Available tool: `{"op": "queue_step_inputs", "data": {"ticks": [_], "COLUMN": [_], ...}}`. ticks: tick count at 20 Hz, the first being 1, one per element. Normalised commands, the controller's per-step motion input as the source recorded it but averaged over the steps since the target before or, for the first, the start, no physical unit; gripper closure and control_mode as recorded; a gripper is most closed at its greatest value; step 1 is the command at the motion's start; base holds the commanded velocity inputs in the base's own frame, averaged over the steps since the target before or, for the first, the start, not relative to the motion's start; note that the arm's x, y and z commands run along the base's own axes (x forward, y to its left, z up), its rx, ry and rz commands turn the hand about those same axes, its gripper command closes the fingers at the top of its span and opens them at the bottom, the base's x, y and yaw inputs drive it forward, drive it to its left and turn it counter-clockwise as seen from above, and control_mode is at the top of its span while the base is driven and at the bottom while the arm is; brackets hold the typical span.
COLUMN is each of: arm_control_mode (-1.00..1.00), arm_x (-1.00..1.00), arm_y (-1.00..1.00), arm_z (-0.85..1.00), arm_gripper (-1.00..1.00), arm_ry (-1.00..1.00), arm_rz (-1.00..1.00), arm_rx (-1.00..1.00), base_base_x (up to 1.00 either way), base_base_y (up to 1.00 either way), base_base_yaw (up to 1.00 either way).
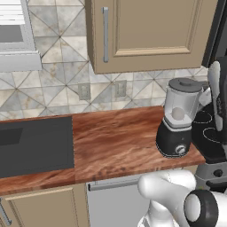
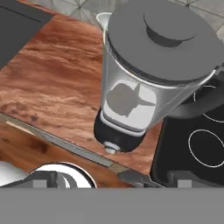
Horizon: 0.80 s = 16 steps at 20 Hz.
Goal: Open the blender lid, put the peach in the blender, close the lid, and start the blender.
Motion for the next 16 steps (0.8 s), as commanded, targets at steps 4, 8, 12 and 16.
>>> {"op": "queue_step_inputs", "data": {"ticks": [4, 8, 12, 16], "arm_control_mode": [-1.00, -1.00, -1.00, -1.00], "arm_x": [-0.84, -0.54, -0.33, -0.14], "arm_y": [0.00, 0.00, 0.00, 0.00], "arm_z": [-1.00, -0.86, -0.45, -0.34], "arm_gripper": [-1.00, -1.00, -1.00, -1.00], "arm_ry": [-0.40, -0.35, -0.23, -0.15], "arm_rz": [0.09, 0.15, 0.20, 0.18], "arm_rx": [0.19, 0.22, 0.14, 0.06], "base_base_x": [0.00, 0.00, 0.00, 0.00], "base_base_y": [0.00, 0.00, 0.00, 0.00], "base_base_yaw": [0.00, 0.00, 0.00, 0.00]}}
